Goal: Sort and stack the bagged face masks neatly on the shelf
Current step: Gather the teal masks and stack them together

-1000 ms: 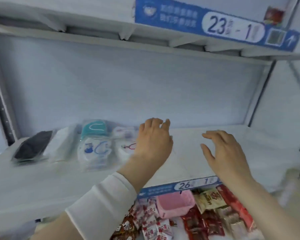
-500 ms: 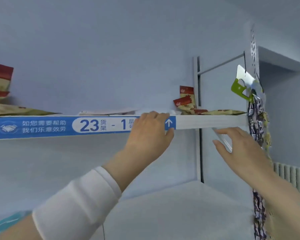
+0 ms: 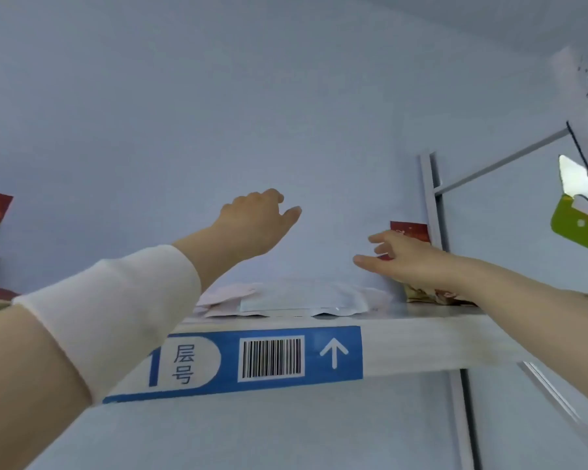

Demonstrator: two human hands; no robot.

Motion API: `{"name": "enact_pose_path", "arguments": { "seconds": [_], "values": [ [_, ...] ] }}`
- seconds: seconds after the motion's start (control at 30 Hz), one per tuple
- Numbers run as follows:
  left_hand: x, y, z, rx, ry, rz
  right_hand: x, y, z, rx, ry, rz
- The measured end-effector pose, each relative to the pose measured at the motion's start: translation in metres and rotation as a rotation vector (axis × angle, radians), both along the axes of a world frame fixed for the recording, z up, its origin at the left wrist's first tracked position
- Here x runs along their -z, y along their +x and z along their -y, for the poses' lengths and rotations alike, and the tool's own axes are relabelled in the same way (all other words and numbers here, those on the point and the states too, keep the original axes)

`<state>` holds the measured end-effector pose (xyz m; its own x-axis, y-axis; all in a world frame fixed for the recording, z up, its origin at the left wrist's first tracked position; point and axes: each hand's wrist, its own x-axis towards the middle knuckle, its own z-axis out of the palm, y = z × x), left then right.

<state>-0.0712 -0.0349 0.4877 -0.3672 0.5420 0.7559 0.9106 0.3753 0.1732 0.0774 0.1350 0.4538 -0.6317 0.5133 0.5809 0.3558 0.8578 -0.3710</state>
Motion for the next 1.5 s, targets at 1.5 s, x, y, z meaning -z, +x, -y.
{"name": "enact_pose_path", "arguments": {
  "seconds": [1.5],
  "values": [
    [-0.035, -0.147, 0.017, 0.296, 1.082, 0.726, -0.044, -0.2, -0.003, -0.58, -0.018, 0.35]
  ]
}}
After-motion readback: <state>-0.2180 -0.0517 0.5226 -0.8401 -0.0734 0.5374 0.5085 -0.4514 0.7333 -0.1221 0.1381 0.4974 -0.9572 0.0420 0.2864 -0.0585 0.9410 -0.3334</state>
